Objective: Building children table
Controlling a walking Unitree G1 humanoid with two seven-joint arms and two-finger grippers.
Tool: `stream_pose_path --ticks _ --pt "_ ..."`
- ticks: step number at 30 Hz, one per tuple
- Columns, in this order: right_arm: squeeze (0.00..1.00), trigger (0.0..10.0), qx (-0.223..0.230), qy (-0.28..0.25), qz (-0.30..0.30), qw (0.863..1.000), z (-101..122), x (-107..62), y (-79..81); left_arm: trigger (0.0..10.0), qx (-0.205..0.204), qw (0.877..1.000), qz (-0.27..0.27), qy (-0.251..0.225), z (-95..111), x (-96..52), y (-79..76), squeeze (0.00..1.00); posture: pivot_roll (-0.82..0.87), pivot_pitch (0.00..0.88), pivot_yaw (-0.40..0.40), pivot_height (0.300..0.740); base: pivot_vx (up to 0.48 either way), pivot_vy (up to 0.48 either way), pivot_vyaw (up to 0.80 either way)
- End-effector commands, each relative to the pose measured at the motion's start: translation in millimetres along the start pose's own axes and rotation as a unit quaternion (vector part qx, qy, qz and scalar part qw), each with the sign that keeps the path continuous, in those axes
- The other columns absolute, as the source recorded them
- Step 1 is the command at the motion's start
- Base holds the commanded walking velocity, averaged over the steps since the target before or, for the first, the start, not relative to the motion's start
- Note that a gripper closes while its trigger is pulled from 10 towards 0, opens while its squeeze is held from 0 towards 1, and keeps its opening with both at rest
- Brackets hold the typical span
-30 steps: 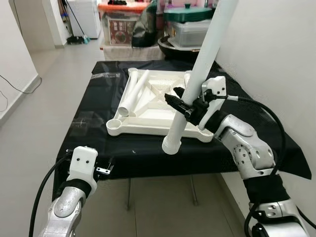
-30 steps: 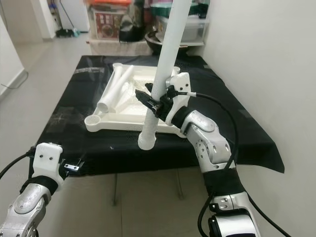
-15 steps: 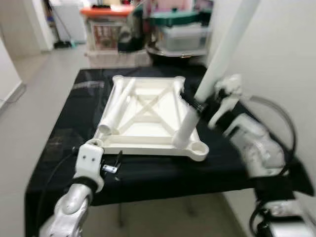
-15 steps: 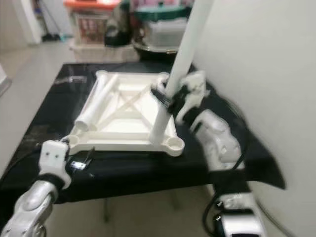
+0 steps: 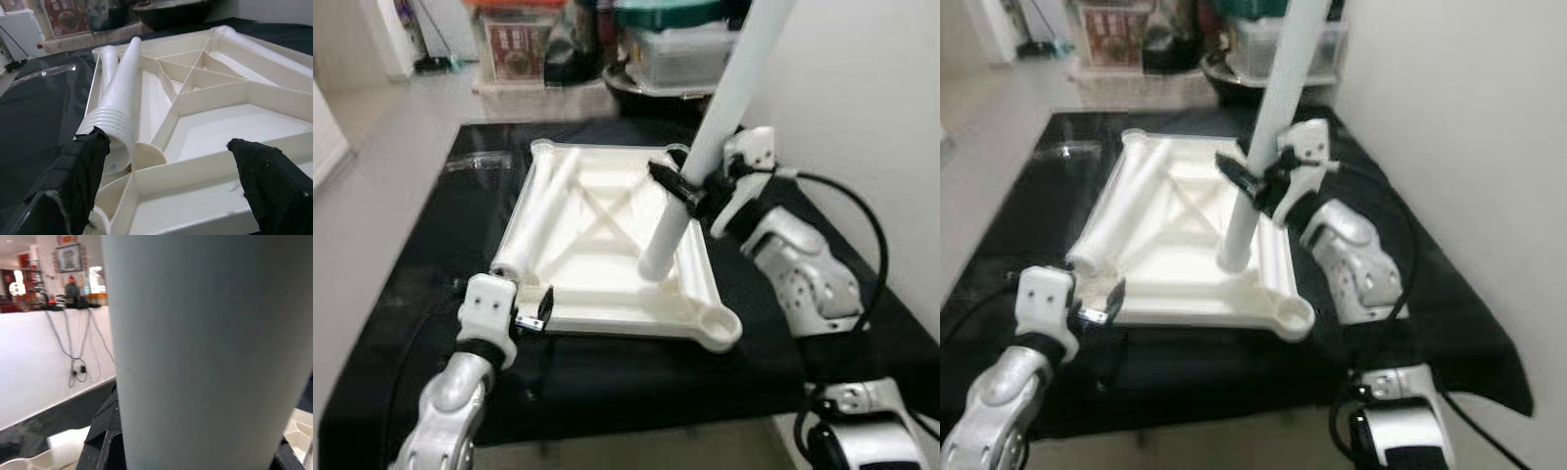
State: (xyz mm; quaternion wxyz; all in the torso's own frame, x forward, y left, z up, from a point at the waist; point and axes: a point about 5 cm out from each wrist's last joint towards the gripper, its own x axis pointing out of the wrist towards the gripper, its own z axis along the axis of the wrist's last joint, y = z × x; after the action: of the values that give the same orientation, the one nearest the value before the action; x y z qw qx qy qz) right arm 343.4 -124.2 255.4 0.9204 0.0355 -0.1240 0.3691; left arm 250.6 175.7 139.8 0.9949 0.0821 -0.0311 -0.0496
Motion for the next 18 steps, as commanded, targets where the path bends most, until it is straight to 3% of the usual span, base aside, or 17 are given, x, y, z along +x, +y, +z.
stream_pose_path --ticks 1,3,18 --pt "0.00 0.0 -0.013 -0.007 0.000 1.000 6.9 -2.3 -3.7 10.0 0.001 1.000 -0.004 0.005 -2.9 -1.4 -2.4 0.00 0.10 0.000 -0.067 0.740 0.000 -0.480 0.00" --pt "0.00 0.0 -0.015 -0.006 0.002 1.000 7.4 -2.2 -3.7 10.0 0.001 1.000 -0.005 0.005 -2.9 -1.5 -2.5 0.00 0.10 0.000 -0.067 0.740 0.000 -0.480 0.00" --pt "0.00 0.0 -0.037 0.024 0.019 0.999 7.3 -6.0 -7.0 10.0 -0.014 1.000 0.006 0.011 -6.8 -3.6 -1.1 0.00 0.09 0.000 -0.068 0.740 0.000 0.000 0.00"
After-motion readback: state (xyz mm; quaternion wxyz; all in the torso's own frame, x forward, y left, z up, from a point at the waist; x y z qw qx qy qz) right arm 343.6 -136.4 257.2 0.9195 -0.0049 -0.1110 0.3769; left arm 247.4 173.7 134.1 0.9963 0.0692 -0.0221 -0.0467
